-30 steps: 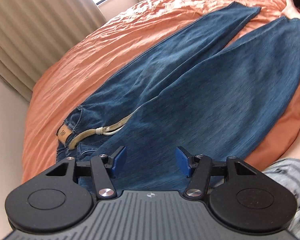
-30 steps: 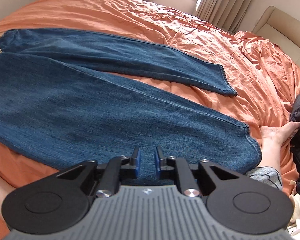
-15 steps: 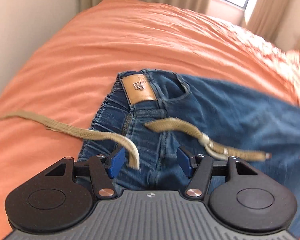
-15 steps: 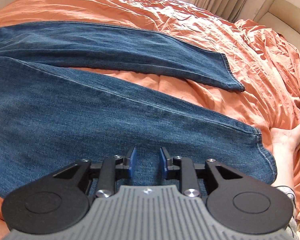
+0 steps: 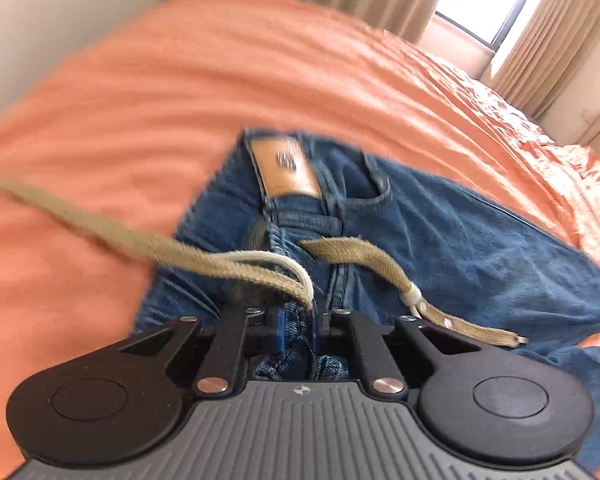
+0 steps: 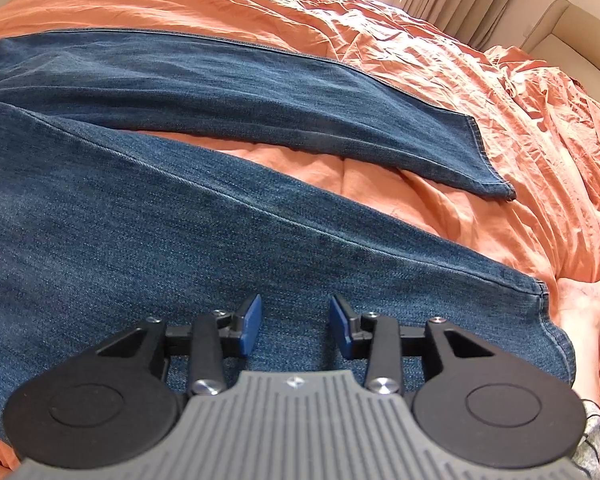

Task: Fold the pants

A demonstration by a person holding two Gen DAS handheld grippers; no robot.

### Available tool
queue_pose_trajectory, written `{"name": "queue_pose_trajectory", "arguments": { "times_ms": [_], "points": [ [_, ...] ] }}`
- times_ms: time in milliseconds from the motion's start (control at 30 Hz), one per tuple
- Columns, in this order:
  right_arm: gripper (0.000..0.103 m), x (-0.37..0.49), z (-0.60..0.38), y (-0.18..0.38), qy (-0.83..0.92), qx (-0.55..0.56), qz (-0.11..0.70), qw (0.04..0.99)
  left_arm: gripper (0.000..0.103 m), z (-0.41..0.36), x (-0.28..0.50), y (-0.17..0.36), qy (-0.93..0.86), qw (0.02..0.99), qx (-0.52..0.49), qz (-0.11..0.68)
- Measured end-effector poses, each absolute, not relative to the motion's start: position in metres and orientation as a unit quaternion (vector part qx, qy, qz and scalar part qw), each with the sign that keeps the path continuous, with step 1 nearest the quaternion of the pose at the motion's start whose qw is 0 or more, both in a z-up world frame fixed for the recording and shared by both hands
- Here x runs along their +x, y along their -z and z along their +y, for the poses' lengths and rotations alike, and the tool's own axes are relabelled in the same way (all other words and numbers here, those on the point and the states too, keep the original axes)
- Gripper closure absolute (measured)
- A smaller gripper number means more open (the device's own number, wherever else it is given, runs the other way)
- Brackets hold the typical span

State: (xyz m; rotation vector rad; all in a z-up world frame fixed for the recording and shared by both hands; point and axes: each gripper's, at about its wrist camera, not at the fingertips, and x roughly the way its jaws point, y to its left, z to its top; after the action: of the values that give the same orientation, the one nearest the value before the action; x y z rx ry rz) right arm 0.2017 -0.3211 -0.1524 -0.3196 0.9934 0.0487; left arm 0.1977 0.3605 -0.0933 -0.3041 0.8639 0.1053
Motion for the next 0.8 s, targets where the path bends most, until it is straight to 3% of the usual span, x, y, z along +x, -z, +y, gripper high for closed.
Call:
{"name": "queue_pose_trajectory", "arguments": {
  "times_ms": [133, 433, 533, 600, 800],
  "points": [
    [0.068, 0.197, -0.321, 0.15, -0.024, -0.16, 0.472, 0.867, 0.093, 0.346, 0.192, 0.071, -0.107, 0.903, -0.091, 0.407],
    [0.061, 0.188, -0.339, 0.145, -0.031, -0.146, 0.475, 0.867, 0.088, 0.349, 0.227, 0.144, -0.154, 0.852, -0.041, 0.499],
    [0.061, 0.184, -0.35, 0.137, -0.033, -0.132, 0.471, 0.872, 0.069, 0.342, 0.23, 0.125, -0.163, 0.851, -0.004, 0.5],
    [0.061, 0.183, -0.357, 0.131, -0.038, -0.127, 0.466, 0.875, 0.064, 0.334, 0.221, 0.104, -0.138, 0.857, 0.03, 0.496],
    [0.057, 0.176, -0.379, 0.111, -0.065, -0.097, 0.455, 0.883, 0.062, 0.282, 0.162, 0.054, 0.029, 0.843, 0.182, 0.506]
  ]
}}
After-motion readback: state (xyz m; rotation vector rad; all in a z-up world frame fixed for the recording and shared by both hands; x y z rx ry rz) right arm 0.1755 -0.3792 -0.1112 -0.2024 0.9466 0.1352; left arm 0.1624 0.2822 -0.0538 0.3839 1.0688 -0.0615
